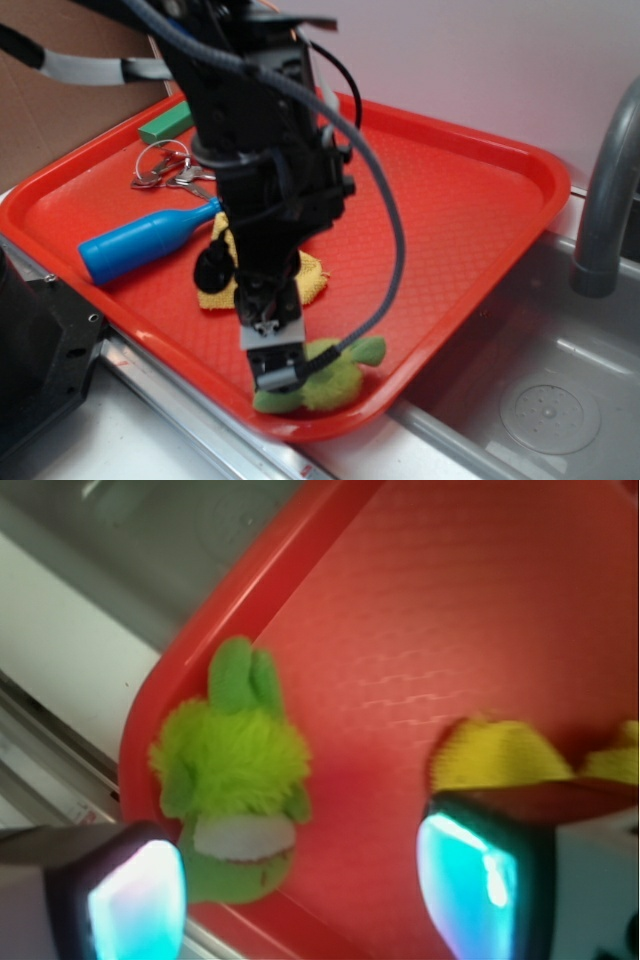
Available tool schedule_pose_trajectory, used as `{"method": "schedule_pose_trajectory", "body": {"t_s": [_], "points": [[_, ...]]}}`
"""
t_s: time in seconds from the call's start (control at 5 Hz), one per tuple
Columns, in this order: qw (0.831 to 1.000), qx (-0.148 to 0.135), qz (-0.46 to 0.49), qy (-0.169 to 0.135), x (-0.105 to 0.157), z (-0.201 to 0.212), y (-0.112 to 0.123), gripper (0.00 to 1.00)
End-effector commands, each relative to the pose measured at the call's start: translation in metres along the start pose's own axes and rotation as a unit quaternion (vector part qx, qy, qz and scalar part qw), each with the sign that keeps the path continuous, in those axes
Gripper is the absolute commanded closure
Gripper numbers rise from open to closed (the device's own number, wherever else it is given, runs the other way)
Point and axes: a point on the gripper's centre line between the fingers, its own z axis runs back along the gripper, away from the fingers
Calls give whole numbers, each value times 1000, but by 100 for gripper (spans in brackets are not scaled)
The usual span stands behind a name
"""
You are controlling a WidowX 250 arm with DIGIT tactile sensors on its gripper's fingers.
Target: Grab the green animal.
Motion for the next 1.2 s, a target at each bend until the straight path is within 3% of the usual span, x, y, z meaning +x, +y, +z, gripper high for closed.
{"method": "schedule_pose_trajectory", "body": {"t_s": [0.0, 0.6, 0.8, 1.0], "points": [[998, -50, -18, -23, 3, -13, -1, 0], [997, -62, -40, -6, 3, -31, -22, 0], [998, -51, -22, 8, 4, -43, -20, 31], [999, -48, -3, 11, 7, -44, -6, 100]]}}
